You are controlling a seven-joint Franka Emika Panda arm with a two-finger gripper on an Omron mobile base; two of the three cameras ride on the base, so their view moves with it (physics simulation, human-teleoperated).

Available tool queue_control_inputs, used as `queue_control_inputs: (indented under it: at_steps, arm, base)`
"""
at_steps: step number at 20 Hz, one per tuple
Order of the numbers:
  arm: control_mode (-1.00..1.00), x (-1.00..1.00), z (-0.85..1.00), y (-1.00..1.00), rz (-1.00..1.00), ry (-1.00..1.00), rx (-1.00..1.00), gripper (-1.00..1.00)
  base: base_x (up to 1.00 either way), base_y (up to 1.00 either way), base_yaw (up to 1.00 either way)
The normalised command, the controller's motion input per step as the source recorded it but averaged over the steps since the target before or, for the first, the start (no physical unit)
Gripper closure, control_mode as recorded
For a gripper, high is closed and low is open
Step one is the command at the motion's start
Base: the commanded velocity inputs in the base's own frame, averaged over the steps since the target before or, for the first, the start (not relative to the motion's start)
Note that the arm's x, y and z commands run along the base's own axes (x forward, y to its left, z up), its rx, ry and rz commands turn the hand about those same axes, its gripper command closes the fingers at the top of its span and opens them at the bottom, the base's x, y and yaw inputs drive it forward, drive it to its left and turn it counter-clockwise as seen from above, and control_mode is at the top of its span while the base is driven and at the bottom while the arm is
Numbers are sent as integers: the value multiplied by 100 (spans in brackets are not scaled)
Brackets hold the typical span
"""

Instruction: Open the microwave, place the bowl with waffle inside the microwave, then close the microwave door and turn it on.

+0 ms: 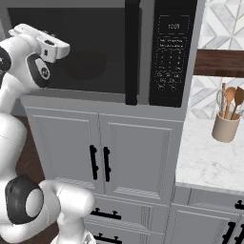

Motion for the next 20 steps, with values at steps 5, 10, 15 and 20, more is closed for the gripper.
queue_control_inputs:
  at_steps: [5,10,15,20]
  arm:
    - [-100,73,-66,-86,23,40,13,100]
    - [-100,1,-11,-83,3,29,9,100]
    - [-100,-92,59,-89,0,33,4,100]
    - [-100,-100,91,-69,0,44,0,100]
  base:
    - [0,0,0]
    - [0,0,0]
    - [0,0,0]
    - [0,0,0]
